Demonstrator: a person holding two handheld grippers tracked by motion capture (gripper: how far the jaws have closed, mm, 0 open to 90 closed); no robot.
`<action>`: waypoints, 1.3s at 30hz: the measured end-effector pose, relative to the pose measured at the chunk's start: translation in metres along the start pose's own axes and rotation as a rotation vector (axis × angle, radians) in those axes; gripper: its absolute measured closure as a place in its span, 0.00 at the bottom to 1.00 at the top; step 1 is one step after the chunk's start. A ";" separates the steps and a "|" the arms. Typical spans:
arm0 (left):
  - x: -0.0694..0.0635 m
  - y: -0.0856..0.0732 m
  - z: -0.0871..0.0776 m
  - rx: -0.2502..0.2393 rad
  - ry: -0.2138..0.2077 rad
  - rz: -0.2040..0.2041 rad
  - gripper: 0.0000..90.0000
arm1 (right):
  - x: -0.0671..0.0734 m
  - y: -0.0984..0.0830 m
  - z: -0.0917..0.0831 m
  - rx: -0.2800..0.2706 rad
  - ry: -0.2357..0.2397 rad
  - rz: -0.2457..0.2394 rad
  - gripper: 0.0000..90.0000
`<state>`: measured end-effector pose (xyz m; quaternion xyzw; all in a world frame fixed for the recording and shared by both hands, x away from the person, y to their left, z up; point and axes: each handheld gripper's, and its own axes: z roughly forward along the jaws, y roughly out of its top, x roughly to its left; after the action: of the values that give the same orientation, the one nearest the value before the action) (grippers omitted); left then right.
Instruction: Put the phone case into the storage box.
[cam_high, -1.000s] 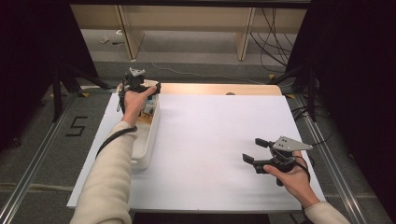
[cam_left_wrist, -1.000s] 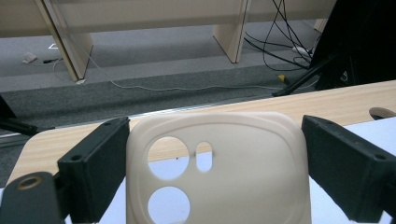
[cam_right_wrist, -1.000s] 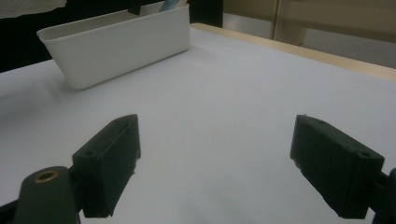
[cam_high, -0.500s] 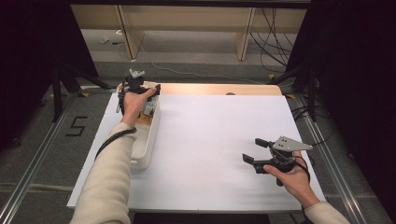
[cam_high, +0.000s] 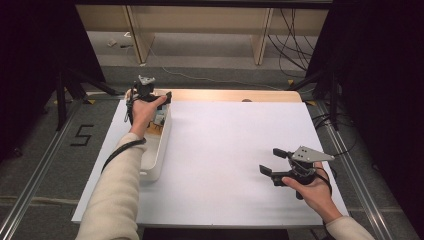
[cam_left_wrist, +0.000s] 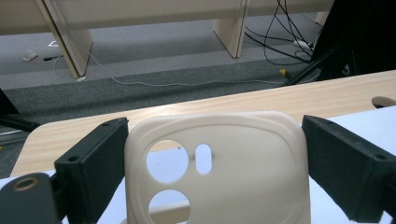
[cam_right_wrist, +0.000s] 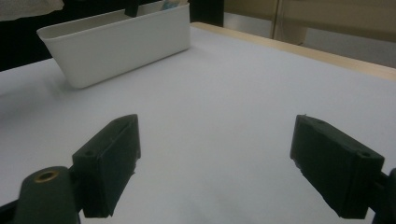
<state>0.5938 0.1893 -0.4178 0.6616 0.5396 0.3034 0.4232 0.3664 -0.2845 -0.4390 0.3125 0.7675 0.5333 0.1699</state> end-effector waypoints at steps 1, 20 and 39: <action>0.000 -0.001 0.000 0.005 0.001 0.000 0.11 | 0.000 0.000 0.000 0.000 0.000 0.000 0.19; 0.001 -0.002 0.001 0.022 -0.003 0.003 0.10 | 0.000 0.000 0.000 0.004 0.003 -0.001 0.19; 0.004 -0.001 -0.002 0.045 0.004 -0.004 0.00 | 0.000 0.000 0.000 0.007 0.004 -0.001 0.19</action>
<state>0.5927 0.1936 -0.4179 0.6692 0.5486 0.2917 0.4076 0.3664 -0.2839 -0.4392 0.3115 0.7699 0.5312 0.1677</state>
